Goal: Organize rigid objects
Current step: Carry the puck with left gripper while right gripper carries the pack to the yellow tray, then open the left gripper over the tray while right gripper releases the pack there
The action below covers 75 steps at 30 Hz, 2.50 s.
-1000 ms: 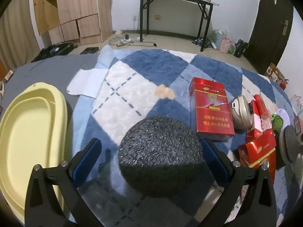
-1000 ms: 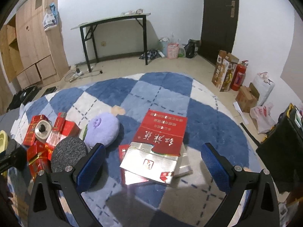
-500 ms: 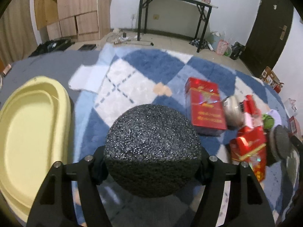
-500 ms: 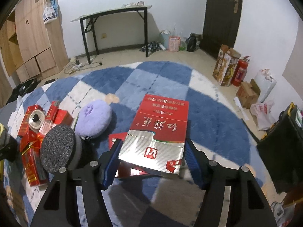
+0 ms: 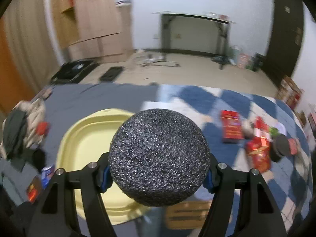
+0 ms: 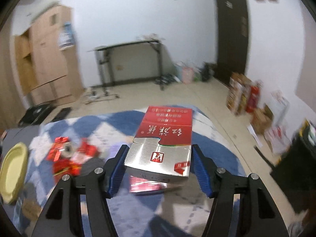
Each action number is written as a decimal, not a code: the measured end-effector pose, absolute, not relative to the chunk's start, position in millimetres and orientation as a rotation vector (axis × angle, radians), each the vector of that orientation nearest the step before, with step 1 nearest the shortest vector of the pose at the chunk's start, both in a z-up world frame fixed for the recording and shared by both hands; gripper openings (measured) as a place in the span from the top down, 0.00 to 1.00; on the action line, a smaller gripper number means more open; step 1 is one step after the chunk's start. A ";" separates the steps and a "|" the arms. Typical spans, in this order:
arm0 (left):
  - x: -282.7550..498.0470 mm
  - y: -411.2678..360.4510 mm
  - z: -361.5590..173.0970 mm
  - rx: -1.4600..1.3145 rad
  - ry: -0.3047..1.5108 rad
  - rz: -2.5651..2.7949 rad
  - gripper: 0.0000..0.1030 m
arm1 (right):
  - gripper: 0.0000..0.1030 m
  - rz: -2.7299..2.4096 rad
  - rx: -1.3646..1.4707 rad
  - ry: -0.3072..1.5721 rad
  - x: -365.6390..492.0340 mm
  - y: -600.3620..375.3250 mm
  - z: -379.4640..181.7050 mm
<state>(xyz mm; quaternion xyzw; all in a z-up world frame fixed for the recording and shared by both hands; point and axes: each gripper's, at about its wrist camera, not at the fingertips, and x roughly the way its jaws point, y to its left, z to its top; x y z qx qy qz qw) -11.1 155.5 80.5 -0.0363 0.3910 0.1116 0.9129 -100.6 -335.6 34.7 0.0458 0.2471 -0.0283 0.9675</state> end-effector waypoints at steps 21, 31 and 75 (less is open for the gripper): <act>4.6 327.6 -16.5 -0.291 0.935 0.326 0.32 | 0.84 0.781 -0.296 0.595 -75.2 83.0 -8.2; 12.2 314.0 -13.6 -0.311 0.932 0.288 0.32 | 0.42 0.717 -0.240 0.633 -44.1 36.8 -11.9; 39.0 356.7 -56.9 -0.427 1.024 0.221 0.31 | 0.10 1.019 -0.645 0.586 -19.1 141.7 -32.2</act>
